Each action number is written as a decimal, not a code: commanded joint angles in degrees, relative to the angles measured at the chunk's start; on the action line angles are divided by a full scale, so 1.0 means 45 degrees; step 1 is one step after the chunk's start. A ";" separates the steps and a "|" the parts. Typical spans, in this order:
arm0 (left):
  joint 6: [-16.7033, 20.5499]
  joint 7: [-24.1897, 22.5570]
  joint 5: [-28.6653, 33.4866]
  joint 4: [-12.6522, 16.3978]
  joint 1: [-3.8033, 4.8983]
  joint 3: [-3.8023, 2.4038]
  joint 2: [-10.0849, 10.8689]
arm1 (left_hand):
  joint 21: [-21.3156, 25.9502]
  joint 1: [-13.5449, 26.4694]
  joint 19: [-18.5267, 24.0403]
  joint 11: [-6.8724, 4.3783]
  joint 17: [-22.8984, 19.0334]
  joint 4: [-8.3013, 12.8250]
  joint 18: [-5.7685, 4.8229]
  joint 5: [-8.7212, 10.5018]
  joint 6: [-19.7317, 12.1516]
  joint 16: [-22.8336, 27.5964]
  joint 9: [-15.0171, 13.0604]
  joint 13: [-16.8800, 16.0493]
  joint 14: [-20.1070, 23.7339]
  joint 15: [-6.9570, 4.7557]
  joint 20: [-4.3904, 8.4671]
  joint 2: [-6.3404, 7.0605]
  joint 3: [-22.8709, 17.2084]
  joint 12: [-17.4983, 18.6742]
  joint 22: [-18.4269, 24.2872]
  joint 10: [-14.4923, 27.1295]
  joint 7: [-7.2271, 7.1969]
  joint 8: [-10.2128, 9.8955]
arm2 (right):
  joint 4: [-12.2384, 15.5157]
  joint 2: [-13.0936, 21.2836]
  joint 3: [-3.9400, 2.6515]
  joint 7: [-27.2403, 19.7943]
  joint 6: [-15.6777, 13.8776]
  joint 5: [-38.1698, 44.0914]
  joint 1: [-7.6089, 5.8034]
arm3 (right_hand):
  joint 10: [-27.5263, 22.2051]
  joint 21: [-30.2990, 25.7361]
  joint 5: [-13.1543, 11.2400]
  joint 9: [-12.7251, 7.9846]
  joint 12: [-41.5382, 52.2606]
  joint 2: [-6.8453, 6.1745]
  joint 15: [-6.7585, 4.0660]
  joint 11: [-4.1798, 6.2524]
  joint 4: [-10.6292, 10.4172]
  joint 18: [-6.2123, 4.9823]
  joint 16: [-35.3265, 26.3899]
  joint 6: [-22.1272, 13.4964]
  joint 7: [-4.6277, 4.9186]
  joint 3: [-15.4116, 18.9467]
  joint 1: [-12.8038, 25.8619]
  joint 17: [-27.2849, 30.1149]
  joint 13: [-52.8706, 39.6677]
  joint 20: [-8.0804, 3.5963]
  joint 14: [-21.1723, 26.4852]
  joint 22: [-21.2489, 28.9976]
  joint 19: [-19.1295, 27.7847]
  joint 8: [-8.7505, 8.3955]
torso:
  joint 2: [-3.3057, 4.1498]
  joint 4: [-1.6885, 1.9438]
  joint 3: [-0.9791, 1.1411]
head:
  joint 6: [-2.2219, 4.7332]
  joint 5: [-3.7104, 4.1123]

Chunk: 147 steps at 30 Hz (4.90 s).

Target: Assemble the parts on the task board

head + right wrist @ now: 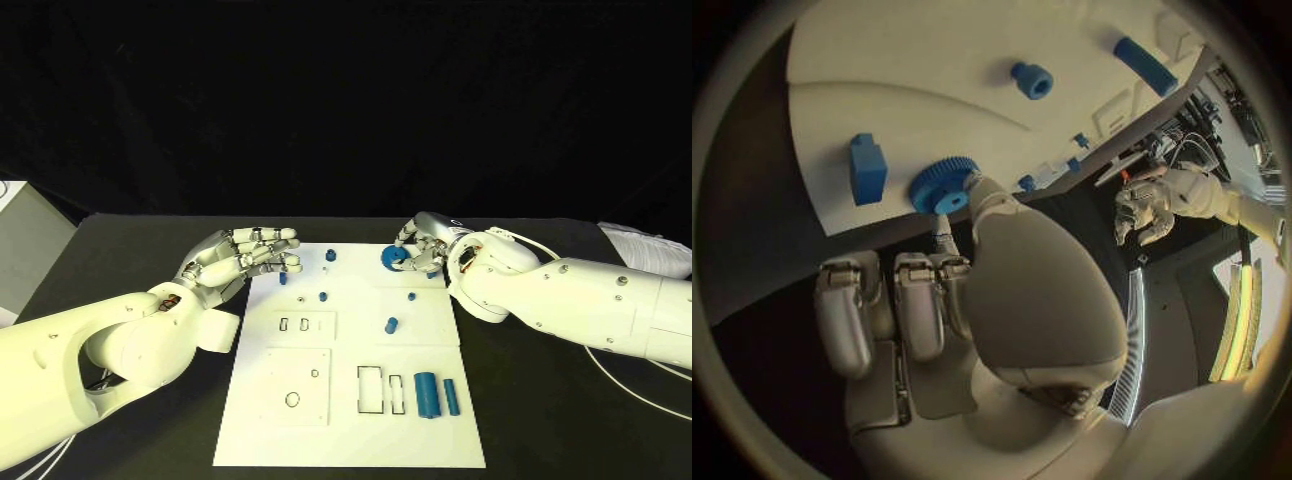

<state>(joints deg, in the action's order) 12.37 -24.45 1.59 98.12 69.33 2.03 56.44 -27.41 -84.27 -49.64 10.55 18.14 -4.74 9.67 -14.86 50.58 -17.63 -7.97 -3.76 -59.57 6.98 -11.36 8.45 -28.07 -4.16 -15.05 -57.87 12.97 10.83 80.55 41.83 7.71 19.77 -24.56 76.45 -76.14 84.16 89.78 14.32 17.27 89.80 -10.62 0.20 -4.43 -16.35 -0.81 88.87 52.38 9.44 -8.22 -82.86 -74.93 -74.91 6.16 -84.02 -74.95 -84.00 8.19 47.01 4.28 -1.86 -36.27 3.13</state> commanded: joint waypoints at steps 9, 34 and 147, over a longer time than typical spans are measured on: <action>-0.0230 -0.0045 -0.0048 0.0030 0.0014 -0.0010 -0.0006 | -0.0040 0.0138 0.0056 -0.0026 0.0011 0.0078 -0.0049 0.0043 0.0067 -0.0051 0.0021 0.0004 0.0076 -0.0027 -0.0006 -0.0018 0.0030 0.0066 -0.0012 -0.0087 0.0201 -0.0050 | -0.0006 -0.0043 0.0005 0.0137 0.0352 0.0579 0.0007 | 0.1299 0.0048 0.0011 0.0064 0.0044 0.0222 0.0019 0.0019 0.0105 0.0179 0.0083 0.0599 -0.0090 -0.0506 -0.0263 -0.2818 -0.3354 0.0058 -0.1204 -0.3344 -0.1333 0.0310 | -0.0020 0.0003 -0.0001 | -0.0024 0.0025; -0.0237 -0.0049 -0.0049 0.0023 0.0014 -0.0010 -0.0023 | -0.0095 0.0163 0.0095 -0.0022 0.0025 0.0095 -0.0051 0.0043 0.0069 -0.0049 0.0023 0.0005 0.0077 -0.0025 -0.0007 -0.0030 0.0016 0.0068 -0.0049 -0.0086 0.0205 -0.0057 | 0.1579 -0.0319 0.0010 -0.0240 -0.1596 0.3145 0.0055 | 0.1299 0.0048 0.0046 0.0125 0.0044 -0.0118 -0.0248 0.0294 0.0627 0.0179 0.0080 0.1379 -0.0379 -0.2904 -0.0463 -0.2826 -0.3354 -0.0201 -0.1205 -0.3344 -0.1333 0.0760 | -0.0027 0.0000 -0.0016 | 0.0066 -0.0023; -0.0224 -0.0072 -0.0052 -0.0221 0.0013 -0.0009 -0.0043 | -0.0388 0.0231 0.0308 -0.0027 0.0097 0.0249 -0.0050 0.0039 0.0088 -0.0033 0.0029 0.0006 0.0087 -0.0029 -0.0006 -0.0053 -0.0075 0.0070 -0.0252 -0.0087 0.0199 -0.0083 | 0.2671 0.1641 0.0075 -0.3839 -0.2804 -0.0316 0.0168 | 0.0914 0.0048 -0.0211 -0.0587 -0.0401 0.0201 0.0144 -0.0138 0.0497 0.0179 0.0055 0.0233 0.0101 -0.1122 0.0656 -0.2794 -0.2967 0.0158 -0.1189 -0.3344 -0.1333 -0.0467 | -0.0140 -0.0276 0.0157 | 0.0114 -0.0139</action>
<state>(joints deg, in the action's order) 12.30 -24.25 1.52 97.11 69.33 2.04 56.39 -28.88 -83.59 -48.70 10.55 18.50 -4.00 9.68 -14.86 50.58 -17.63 -7.93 -3.76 -59.57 6.98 -11.47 8.22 -28.50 -4.16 -16.10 -57.86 12.97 10.83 91.92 48.39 8.03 9.13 -37.16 80.52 -75.31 84.11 89.74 13.44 14.69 88.17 -9.69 1.02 -5.19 -14.05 -0.82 88.87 53.18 9.67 -12.92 -79.52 -74.90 -74.91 6.89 -84.02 -74.94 -84.11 6.40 46.60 3.52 -1.41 -35.91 2.35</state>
